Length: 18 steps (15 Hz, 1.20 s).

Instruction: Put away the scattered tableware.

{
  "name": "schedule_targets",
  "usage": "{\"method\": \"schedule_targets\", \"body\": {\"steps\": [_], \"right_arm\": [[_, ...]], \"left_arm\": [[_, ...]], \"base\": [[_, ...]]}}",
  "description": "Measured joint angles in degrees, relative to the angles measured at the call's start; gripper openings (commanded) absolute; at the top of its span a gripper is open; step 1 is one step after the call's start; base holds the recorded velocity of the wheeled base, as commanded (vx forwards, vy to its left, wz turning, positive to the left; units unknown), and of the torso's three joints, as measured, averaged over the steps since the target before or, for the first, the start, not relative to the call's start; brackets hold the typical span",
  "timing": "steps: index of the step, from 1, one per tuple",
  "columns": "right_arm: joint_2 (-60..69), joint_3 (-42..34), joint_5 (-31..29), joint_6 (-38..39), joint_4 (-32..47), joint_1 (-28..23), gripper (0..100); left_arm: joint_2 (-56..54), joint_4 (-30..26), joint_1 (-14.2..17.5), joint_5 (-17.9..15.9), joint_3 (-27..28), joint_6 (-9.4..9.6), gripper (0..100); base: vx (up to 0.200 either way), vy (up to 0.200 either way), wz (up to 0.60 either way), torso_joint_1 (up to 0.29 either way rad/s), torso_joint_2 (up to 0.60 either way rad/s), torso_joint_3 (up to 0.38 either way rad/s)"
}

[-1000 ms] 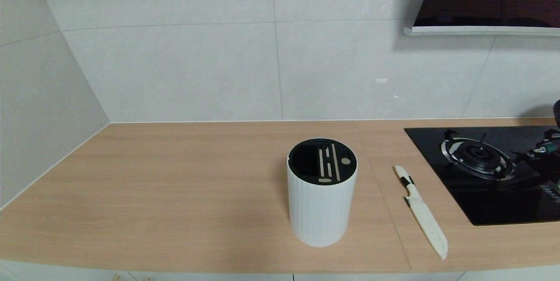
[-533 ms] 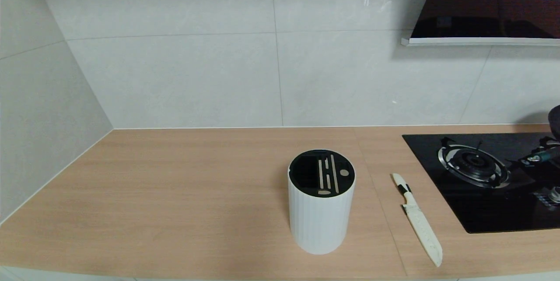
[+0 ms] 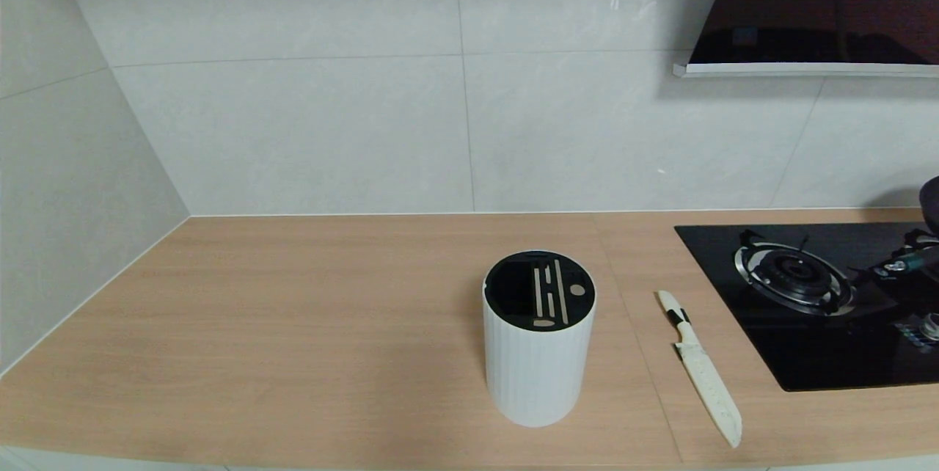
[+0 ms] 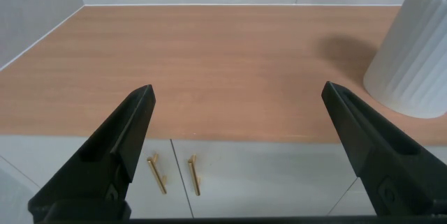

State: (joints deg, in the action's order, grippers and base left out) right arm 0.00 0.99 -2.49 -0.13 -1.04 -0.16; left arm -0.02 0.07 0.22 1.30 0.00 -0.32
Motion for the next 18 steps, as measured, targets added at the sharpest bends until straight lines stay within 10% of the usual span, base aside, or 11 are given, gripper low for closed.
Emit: {"method": "schedule_targets", "body": {"steps": [12,18], "right_arm": [[-49.45,20.50,2.58,0.24,-1.04,5.50,100],[-86.13,24.34,1.56,0.02,-23.02,9.11,100]], "left_arm": [[0.00,0.00,0.02,0.00,0.00,0.00,100],[0.00,0.00,0.02,0.00,0.02,-0.01,100]], "base": [[0.000,0.000,0.00,0.000,0.00,0.000],[0.000,0.000,0.00,0.000,0.00,0.000]]}}
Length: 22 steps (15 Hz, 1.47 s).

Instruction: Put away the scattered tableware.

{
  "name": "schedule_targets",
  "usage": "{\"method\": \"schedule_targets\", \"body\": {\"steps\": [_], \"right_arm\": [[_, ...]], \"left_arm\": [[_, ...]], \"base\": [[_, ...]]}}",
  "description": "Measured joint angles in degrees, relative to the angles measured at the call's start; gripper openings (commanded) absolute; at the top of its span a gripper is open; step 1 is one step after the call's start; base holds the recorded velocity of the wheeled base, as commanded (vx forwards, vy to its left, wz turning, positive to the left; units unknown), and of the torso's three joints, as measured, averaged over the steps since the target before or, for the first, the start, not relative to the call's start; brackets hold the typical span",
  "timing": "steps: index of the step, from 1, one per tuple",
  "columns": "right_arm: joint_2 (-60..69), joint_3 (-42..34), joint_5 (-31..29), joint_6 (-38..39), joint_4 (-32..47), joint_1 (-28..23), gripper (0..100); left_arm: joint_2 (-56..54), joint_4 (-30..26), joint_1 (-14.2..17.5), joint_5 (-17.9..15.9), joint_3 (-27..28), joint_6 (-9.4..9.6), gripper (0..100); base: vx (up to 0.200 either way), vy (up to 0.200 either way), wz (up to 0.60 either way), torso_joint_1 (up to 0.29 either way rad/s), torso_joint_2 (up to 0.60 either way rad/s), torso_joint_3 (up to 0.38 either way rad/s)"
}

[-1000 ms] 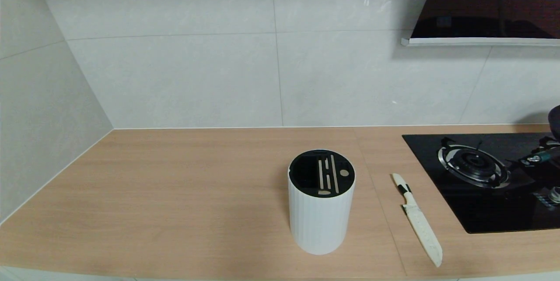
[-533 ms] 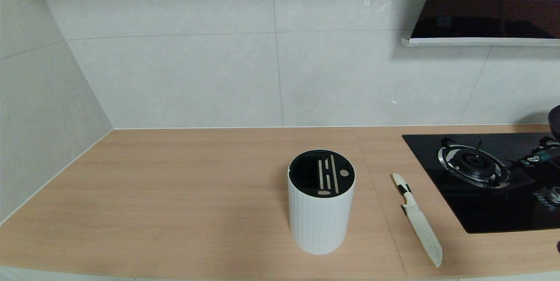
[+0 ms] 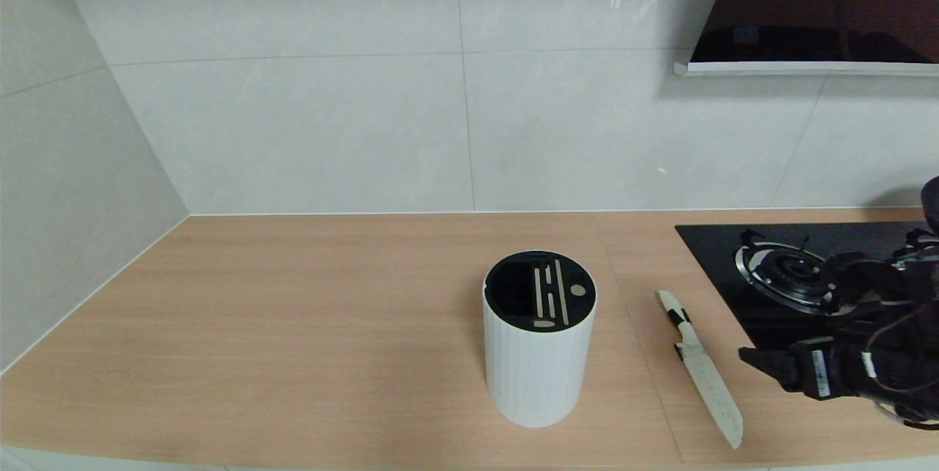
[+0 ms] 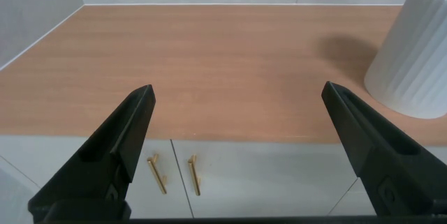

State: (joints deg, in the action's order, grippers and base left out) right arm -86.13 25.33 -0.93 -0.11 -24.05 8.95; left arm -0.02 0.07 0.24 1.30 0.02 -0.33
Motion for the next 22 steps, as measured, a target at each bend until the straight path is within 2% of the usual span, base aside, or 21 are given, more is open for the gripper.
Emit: {"method": "schedule_targets", "body": {"steps": [7,12,22], "right_arm": [[-29.17,3.41,-4.00,0.54,-24.09,0.83,100],[-38.13,7.22,-3.86,4.79,-26.42,0.87,100],[-41.76,10.11,-4.16,7.06,-26.55,0.96,100]], "left_arm": [[0.00,0.02,0.00,0.00,-0.02,-0.07,100],[0.00,0.00,0.00,0.00,-0.02,0.00,100],[0.00,0.00,0.00,0.00,-0.02,-0.05,100]], "base": [[0.000,0.000,0.00,0.000,0.00,0.000],[0.000,0.000,0.00,0.000,0.00,0.000],[0.000,0.000,0.00,0.000,0.00,0.000]]}}
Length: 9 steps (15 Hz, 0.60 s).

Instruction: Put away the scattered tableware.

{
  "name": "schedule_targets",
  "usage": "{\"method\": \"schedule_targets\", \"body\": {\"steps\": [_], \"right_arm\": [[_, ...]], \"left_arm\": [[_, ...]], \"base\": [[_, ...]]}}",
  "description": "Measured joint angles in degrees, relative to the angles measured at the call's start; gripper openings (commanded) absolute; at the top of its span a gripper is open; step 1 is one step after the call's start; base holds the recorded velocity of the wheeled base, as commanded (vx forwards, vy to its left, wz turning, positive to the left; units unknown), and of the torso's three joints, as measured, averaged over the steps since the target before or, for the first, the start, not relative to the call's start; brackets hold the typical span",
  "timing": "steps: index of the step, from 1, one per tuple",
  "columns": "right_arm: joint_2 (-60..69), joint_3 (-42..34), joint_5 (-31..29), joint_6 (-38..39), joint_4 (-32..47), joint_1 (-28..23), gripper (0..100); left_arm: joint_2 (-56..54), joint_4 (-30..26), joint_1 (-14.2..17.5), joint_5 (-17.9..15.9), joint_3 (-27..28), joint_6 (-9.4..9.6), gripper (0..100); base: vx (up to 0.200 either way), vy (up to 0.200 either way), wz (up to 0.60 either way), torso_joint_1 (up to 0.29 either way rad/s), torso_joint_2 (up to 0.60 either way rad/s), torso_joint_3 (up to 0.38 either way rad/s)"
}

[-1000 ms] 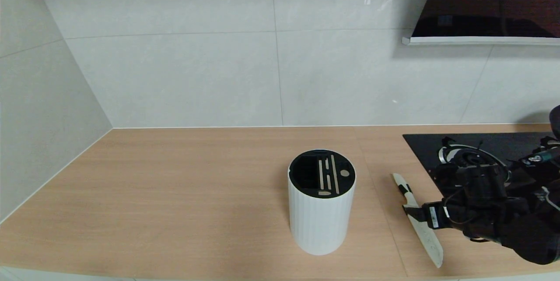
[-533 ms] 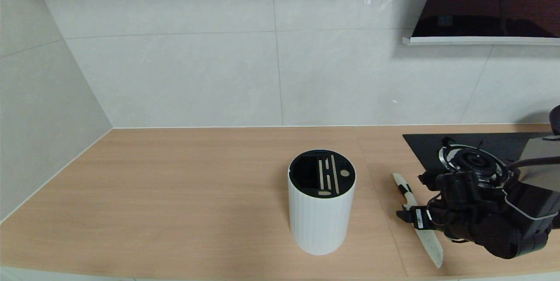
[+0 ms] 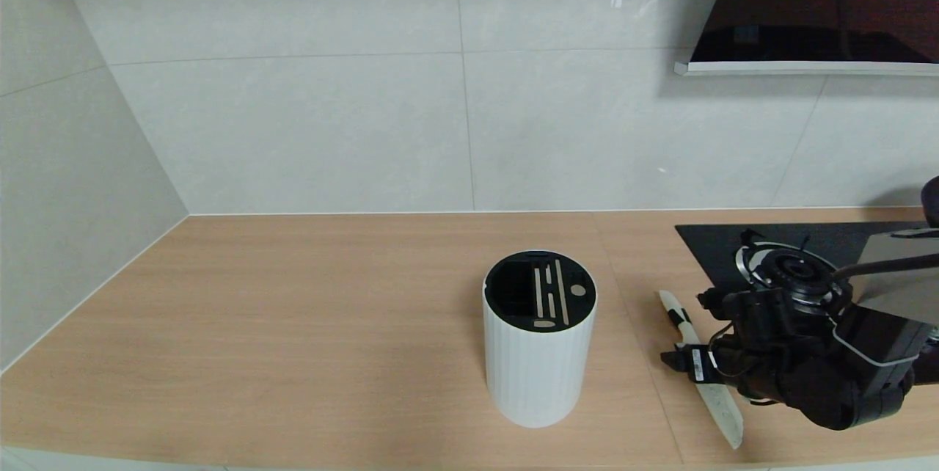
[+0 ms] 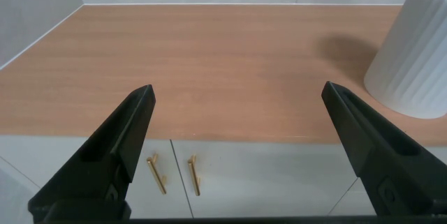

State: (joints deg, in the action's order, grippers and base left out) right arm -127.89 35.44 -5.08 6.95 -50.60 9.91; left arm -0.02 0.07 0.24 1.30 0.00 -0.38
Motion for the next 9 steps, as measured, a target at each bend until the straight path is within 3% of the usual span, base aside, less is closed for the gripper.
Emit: {"method": "schedule_targets", "body": {"steps": [5,6,9], "right_arm": [[-0.99,0.72,-0.85,-0.11,-0.17,0.15,100],[-1.11,0.76,-1.01,-0.11,-0.20,0.48,0],[-1.94,0.85,-3.36,-0.33,-0.50,1.11,0]], "left_arm": [[0.00,0.00,0.00,0.00,0.00,0.02,100],[0.00,0.00,0.00,0.00,0.00,0.00,100],[0.00,0.00,0.00,0.00,0.02,-0.02,100]], "base": [[0.000,0.000,0.00,0.000,0.00,0.000],[0.000,0.000,0.00,0.000,0.00,0.000],[0.000,0.000,0.00,0.000,0.00,0.000]]}}
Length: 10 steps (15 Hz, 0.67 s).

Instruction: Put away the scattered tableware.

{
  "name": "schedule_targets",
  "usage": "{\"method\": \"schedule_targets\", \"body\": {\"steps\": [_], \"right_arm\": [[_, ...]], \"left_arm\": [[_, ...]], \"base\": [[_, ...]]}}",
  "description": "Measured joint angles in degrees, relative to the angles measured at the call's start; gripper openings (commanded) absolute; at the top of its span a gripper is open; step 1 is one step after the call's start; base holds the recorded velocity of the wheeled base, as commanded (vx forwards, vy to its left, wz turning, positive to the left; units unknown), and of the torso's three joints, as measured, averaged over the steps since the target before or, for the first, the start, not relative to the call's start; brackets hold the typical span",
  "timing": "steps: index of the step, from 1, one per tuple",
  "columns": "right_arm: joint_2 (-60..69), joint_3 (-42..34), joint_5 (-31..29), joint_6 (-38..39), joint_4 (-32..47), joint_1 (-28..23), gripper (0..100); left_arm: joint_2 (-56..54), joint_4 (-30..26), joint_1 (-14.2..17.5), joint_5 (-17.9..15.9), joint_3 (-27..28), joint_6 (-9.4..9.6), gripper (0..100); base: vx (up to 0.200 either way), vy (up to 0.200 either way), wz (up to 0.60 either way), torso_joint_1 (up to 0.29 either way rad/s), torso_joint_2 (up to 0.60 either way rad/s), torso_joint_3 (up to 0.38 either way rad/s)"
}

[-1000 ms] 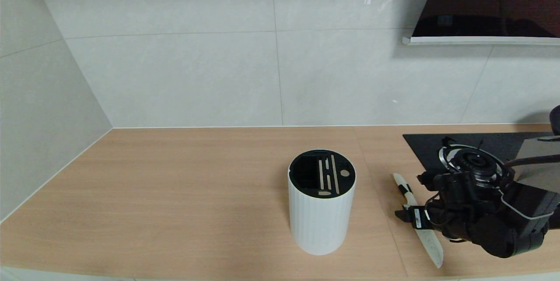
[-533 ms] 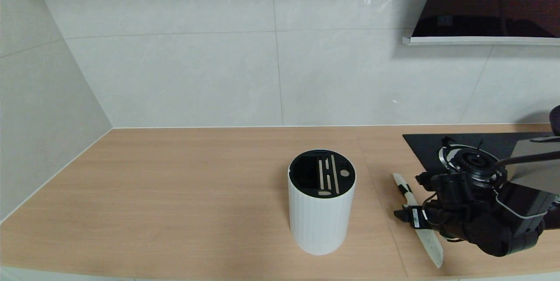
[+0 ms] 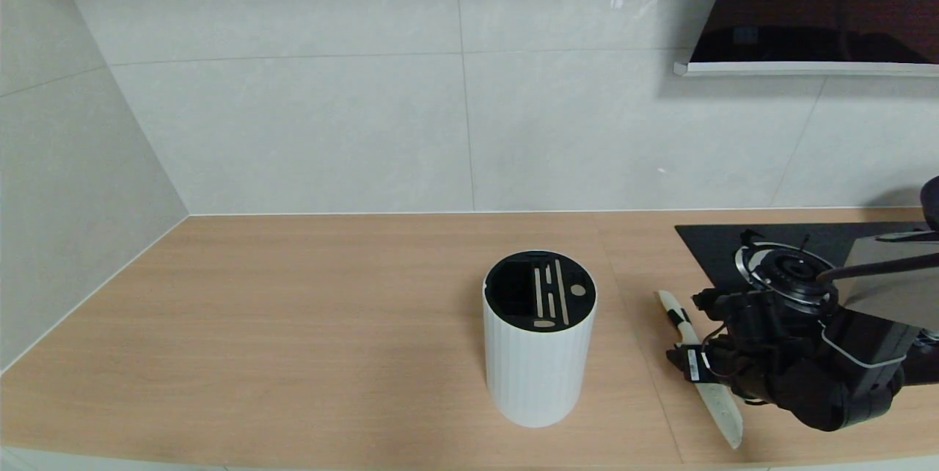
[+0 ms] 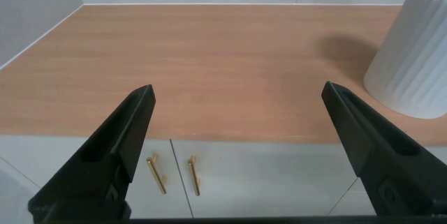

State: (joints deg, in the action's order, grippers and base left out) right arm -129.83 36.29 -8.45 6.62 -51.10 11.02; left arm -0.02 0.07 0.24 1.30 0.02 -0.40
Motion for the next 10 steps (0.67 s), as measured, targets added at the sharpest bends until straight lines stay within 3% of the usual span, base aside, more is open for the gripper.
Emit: {"method": "schedule_targets", "body": {"steps": [10], "right_arm": [[0.15,-0.85,-3.73,-0.11,-2.46,0.83,0]], "left_arm": [[0.00,0.00,0.00,0.00,-0.02,0.22,100]], "base": [[0.000,0.000,0.00,0.000,0.00,0.000]]}}
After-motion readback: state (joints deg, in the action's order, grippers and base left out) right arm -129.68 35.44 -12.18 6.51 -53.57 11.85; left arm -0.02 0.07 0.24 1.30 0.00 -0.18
